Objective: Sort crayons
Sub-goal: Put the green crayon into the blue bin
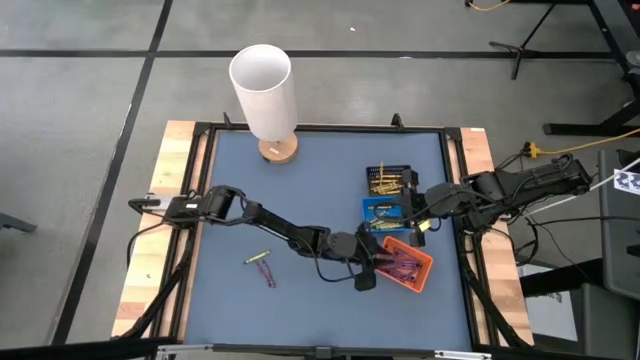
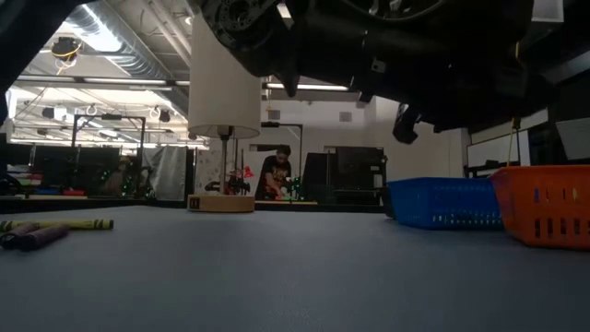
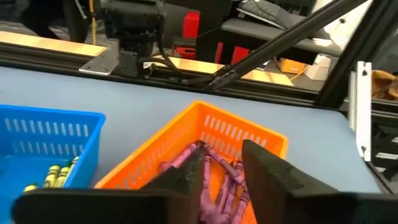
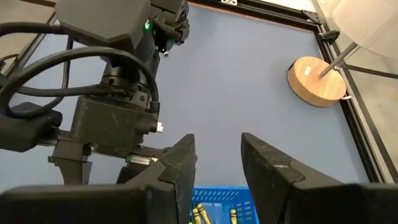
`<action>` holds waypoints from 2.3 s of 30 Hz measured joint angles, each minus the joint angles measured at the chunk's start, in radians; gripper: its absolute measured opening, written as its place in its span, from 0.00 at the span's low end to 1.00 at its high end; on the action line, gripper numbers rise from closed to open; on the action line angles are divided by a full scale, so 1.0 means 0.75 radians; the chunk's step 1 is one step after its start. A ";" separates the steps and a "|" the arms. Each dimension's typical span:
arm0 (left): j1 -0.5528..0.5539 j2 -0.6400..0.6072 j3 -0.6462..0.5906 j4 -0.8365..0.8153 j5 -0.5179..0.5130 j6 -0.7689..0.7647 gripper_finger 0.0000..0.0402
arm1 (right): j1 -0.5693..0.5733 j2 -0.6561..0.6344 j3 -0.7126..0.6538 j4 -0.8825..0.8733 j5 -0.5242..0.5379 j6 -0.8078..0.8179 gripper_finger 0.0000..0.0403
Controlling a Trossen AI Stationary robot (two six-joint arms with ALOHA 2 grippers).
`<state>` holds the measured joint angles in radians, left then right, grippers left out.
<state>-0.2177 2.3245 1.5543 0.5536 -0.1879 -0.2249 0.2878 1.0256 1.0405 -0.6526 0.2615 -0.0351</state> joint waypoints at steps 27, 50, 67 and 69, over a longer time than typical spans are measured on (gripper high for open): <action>-0.019 -0.440 0.000 -1.279 -0.072 -0.125 0.26 | 0.000 0.001 0.000 -0.091 -0.003 0.006 0.32; -0.302 -0.546 -0.194 -2.380 0.081 -0.882 0.22 | 0.000 0.166 -0.002 -0.100 0.000 0.005 0.32; -0.293 -0.615 -0.470 -2.192 0.196 -0.882 0.22 | 0.000 0.274 -0.002 -0.104 0.000 0.005 0.32; -0.285 -0.615 -0.503 -2.167 0.204 -0.876 0.22 | 0.000 0.274 -0.002 -0.104 0.000 0.005 0.32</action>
<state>-0.4313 1.8633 1.1768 -1.0720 -0.0345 -0.8822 0.2876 1.2312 1.0393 -0.7307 0.2615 -0.0317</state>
